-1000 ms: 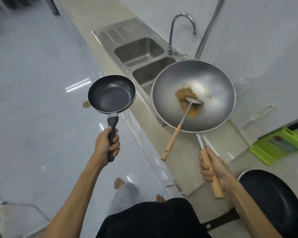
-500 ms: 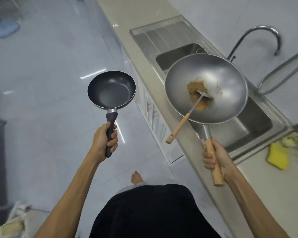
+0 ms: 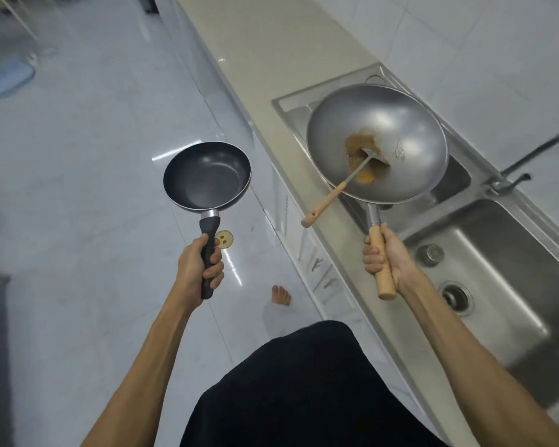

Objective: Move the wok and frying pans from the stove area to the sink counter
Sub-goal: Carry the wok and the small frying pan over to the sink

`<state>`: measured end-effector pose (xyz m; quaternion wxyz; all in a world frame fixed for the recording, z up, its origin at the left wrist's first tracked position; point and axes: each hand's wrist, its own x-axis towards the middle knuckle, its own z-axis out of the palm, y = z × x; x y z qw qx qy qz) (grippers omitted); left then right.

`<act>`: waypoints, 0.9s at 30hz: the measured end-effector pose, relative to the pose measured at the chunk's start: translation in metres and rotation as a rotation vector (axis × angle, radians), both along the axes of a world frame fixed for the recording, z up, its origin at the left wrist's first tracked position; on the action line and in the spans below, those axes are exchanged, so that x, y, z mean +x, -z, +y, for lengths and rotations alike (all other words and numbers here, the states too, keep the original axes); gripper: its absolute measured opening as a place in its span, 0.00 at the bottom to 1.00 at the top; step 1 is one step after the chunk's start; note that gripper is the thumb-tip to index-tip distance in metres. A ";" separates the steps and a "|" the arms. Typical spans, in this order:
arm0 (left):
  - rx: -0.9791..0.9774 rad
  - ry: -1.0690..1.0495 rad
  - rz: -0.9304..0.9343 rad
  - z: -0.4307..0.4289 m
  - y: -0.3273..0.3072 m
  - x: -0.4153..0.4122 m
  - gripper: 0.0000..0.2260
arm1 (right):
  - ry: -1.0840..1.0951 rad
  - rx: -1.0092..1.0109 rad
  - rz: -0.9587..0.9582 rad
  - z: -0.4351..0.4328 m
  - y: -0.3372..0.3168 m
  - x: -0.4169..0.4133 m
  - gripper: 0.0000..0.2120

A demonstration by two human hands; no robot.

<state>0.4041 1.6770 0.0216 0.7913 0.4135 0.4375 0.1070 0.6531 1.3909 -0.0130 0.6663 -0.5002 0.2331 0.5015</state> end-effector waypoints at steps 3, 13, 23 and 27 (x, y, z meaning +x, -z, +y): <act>0.013 -0.035 0.031 0.050 -0.002 0.044 0.12 | 0.020 -0.035 -0.007 0.050 0.005 0.049 0.25; -0.023 -0.022 0.060 0.172 0.001 0.148 0.12 | 0.083 -0.068 0.073 0.149 0.016 0.138 0.25; -0.059 0.227 0.112 0.317 0.019 0.268 0.12 | 0.348 -0.059 0.067 0.241 0.024 0.161 0.25; -0.038 0.407 0.129 0.384 0.016 0.319 0.12 | 0.477 -0.027 0.078 0.286 0.030 0.160 0.25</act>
